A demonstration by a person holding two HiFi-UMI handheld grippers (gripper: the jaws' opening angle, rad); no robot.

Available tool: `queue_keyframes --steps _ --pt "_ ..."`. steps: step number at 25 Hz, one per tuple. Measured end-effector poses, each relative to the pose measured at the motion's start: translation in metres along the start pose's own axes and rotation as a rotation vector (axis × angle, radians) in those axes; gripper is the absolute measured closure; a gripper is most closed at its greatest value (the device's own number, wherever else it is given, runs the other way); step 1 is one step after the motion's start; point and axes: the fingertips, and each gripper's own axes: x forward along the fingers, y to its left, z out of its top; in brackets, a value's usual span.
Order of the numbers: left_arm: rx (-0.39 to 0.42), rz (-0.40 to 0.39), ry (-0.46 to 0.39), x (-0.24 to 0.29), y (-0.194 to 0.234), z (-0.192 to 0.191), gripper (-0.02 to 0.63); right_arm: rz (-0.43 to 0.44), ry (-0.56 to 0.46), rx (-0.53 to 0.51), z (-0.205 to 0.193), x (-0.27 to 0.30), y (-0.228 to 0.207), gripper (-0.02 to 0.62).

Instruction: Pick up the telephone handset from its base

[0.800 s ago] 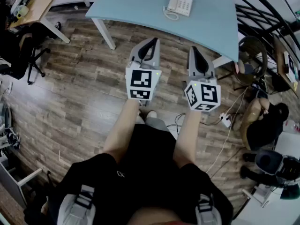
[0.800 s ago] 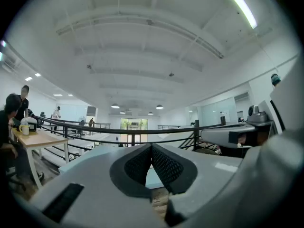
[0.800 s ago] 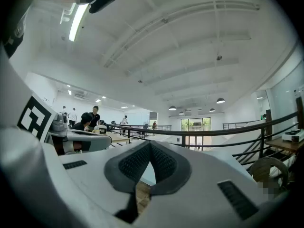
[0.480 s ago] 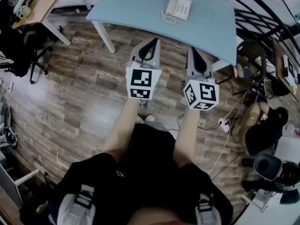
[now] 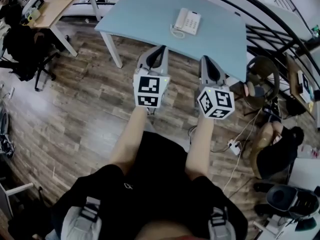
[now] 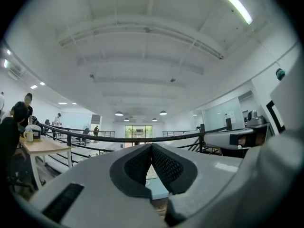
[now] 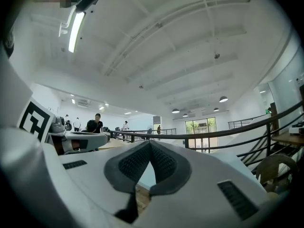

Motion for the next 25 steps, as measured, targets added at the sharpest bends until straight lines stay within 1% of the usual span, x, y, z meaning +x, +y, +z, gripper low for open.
queue_keyframes --steps 4,8,12,16,20,25 --pt "0.020 -0.007 -0.020 0.011 -0.003 0.008 0.606 0.026 -0.023 0.020 0.010 0.005 -0.005 0.600" --pt "0.027 -0.009 -0.003 0.027 -0.005 -0.008 0.606 0.035 -0.051 -0.006 0.013 0.010 -0.011 0.600" --pt "0.019 -0.005 -0.003 0.050 0.007 -0.019 0.606 0.021 -0.061 0.004 0.003 0.031 -0.026 0.600" --pt "0.011 0.001 -0.008 0.081 0.023 -0.027 0.606 0.016 -0.047 0.014 -0.014 0.063 -0.042 0.600" --pt "0.011 -0.006 0.015 0.121 0.041 -0.040 0.607 -0.013 -0.060 0.027 -0.024 0.105 -0.063 0.600" --pt "-0.020 0.002 0.049 0.175 0.082 -0.053 0.606 -0.033 -0.072 0.052 -0.032 0.173 -0.080 0.600"
